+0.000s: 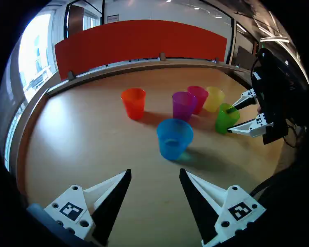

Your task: Pour water

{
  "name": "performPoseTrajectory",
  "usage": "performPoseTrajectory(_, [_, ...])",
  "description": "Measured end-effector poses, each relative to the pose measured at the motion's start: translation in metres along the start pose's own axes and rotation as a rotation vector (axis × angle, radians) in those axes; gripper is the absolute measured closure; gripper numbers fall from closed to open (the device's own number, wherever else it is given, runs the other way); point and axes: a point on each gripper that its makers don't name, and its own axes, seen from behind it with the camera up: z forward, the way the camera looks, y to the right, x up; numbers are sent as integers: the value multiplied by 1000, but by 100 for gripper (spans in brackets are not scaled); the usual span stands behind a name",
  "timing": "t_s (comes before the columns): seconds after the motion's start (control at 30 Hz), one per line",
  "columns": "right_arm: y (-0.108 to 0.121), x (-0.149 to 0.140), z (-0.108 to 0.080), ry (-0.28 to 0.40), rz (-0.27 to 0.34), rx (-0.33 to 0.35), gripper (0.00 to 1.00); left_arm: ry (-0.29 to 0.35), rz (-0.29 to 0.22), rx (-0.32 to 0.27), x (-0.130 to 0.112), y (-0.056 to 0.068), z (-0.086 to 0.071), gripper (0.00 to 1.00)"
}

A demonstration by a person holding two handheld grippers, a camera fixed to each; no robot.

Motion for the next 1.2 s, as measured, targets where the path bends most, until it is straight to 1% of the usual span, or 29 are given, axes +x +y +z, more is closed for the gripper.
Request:
performPoseTrajectory(0.07, [-1,-1,-1,-1,-2,-2,0,1,0,1,1,0,0,14])
performPoseTrajectory(0.27, [0,-5,-7,1,22,-16,0,9,3,3,3,-2,-1,14])
performPoseTrajectory(0.57, [2,-14,-21,7,59,-50,0,23,0,14,7,-9,-3,14])
performPoseTrajectory(0.77, [4,-21,-34,16,108,-89,0,33,-11,35,9,-20,-4,14])
performPoseTrajectory(0.97, [8,-24,-50,42,181,-133,0,50,-34,54,13,-32,-4,14])
performPoseTrajectory(1.07, [13,-24,-59,62,223,-165,0,60,-54,68,15,-41,-6,14])
performPoseTrajectory(1.2, [20,-24,-70,85,271,-200,0,73,-68,95,20,-54,-7,14])
